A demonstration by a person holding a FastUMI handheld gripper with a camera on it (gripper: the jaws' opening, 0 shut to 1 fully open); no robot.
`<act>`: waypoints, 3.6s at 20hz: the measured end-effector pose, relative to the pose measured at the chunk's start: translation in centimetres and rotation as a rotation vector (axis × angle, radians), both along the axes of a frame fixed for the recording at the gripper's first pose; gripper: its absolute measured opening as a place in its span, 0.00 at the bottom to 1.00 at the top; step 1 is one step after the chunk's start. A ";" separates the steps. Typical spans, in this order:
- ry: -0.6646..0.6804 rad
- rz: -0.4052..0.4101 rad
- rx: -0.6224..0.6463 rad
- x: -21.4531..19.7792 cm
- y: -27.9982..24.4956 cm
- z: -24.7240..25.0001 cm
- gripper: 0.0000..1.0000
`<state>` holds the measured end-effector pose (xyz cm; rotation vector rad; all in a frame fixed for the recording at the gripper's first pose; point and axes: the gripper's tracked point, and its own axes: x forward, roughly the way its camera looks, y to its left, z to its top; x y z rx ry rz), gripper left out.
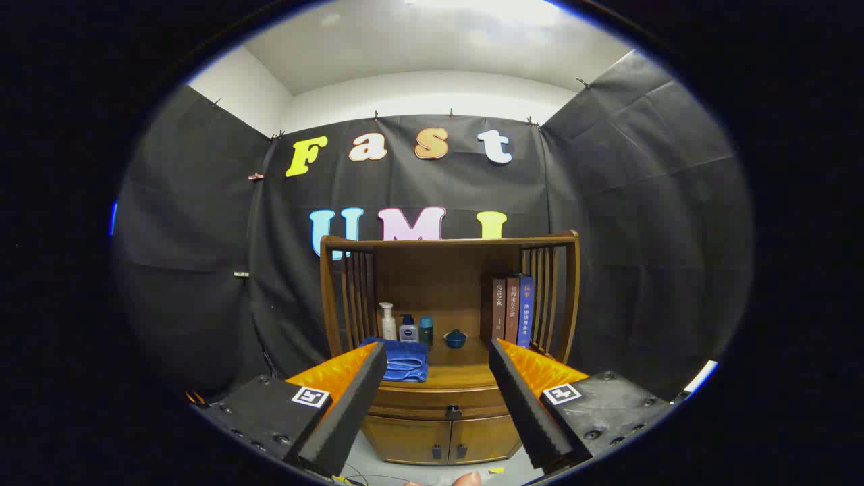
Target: Pull open the drawer, take out the items inside it, and place them on the countertop above the cabinet.
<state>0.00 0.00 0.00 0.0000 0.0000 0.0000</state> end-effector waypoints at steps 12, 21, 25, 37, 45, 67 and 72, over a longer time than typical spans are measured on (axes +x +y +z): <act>0.001 0.012 -0.008 -0.3 0.7 -0.1 0.99; 0.001 0.010 0.000 -0.2 0.4 -0.1 0.99; 0.002 0.028 -0.004 1.5 1.0 -0.8 0.99; -0.015 0.054 -0.055 12.5 1.3 -10.5 0.98; 0.108 0.026 -0.097 17.5 -0.4 -25.6 0.99; 0.324 -0.042 0.011 20.0 -5.6 -37.5 0.37; 0.332 -0.043 0.024 15.5 -5.7 -37.1 0.36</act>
